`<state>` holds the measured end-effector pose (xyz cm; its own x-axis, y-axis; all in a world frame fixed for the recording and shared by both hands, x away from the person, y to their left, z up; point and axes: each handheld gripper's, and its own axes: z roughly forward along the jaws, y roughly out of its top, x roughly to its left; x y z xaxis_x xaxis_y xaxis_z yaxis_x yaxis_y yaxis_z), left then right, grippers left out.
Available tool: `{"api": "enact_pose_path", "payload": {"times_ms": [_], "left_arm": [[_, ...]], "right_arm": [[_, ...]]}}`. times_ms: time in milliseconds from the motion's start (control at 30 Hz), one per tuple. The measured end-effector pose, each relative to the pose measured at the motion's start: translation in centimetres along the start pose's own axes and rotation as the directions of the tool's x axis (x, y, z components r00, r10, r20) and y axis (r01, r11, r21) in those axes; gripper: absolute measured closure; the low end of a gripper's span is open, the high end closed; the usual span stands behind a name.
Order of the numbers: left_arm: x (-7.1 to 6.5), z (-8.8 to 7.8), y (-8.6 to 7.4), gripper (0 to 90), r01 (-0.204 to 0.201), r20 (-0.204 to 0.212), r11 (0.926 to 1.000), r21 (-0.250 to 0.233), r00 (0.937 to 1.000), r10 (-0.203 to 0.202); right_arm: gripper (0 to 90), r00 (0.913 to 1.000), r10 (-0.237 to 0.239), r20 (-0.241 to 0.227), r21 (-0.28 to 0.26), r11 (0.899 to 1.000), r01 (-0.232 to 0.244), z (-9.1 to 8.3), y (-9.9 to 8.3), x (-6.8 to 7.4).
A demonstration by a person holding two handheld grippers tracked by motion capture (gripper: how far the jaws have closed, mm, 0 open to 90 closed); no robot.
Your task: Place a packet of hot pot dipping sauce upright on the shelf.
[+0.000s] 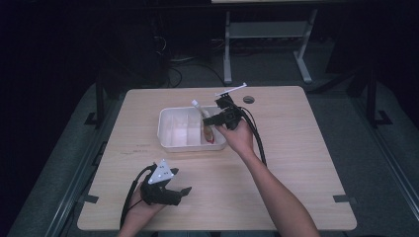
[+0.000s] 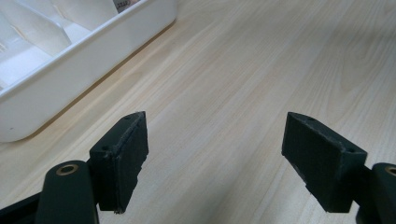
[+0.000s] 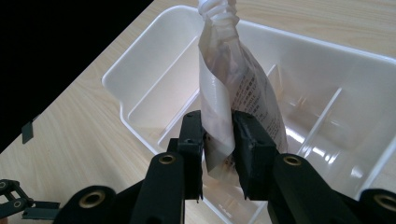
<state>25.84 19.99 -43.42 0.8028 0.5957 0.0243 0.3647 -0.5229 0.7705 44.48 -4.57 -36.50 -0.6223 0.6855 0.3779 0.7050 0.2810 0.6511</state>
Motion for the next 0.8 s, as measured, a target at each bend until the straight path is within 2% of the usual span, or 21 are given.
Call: {"api": "enact_pose_path", "payload": {"times_ms": [267,600,800], "left_arm": [[0.1,-0.1,0.0,22.5,0.003,-0.007,1.0000,-0.007,1.0000,-0.003],[0.1,-0.2,0.0,22.5,0.003,-0.011,0.9999,-0.014,0.9999,-0.003],[0.1,-0.2,0.0,22.5,0.000,-0.013,0.9999,-0.013,0.9999,-0.001]], "right_arm": [[73.8,0.9980,0.052,-0.036,-0.012,0.999,-0.052,-0.1,0.0,-0.6],[70.6,0.9999,0.015,-0.005,-0.011,1.000,-0.015,-0.4,-0.2,-0.4],[65.0,0.9996,0.019,-0.019,-0.015,1.000,-0.019,-1.0,-0.5,-0.6]]}}
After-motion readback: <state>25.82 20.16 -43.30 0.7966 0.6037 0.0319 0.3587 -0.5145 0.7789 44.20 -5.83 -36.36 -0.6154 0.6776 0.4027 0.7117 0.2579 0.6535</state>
